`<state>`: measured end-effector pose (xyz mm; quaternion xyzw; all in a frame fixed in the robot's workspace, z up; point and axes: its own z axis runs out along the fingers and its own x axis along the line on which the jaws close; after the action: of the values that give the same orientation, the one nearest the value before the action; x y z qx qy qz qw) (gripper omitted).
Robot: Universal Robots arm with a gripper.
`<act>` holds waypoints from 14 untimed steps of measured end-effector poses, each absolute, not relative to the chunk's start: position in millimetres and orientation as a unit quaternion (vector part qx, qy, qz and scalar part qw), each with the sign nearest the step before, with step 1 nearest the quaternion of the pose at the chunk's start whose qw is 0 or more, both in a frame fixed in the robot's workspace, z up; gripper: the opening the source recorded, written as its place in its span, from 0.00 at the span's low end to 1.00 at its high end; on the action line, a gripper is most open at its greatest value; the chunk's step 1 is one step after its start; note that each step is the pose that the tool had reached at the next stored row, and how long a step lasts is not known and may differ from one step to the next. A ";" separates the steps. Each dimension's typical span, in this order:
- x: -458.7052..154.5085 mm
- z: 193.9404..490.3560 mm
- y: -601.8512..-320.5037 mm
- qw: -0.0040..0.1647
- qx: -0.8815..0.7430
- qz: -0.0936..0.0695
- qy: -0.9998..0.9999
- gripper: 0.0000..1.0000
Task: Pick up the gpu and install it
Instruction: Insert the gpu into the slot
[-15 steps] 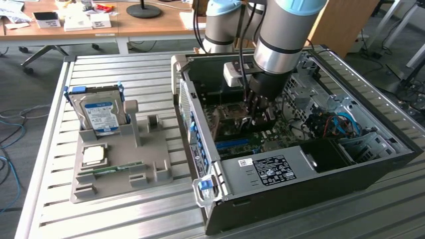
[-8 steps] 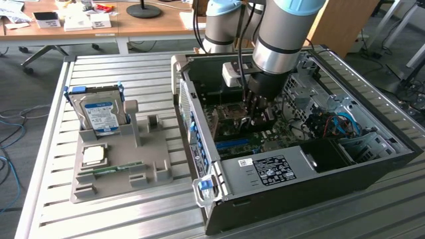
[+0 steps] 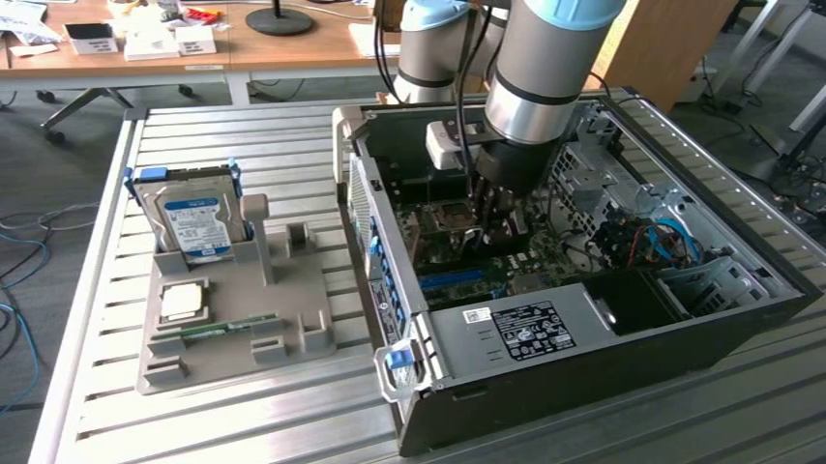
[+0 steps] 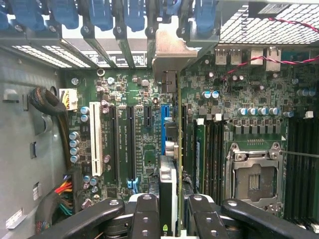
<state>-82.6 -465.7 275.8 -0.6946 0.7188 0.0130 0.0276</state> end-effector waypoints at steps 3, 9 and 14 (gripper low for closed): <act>-82.6 275.8 -465.8 0.027 -0.695 0.013 0.719 0.27; -83.4 275.8 -466.1 0.028 -0.695 0.013 0.719 0.27; -83.5 275.8 -466.2 0.028 -0.695 0.013 0.719 0.27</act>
<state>-83.5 -466.2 275.8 -0.6946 0.7187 0.0130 0.0275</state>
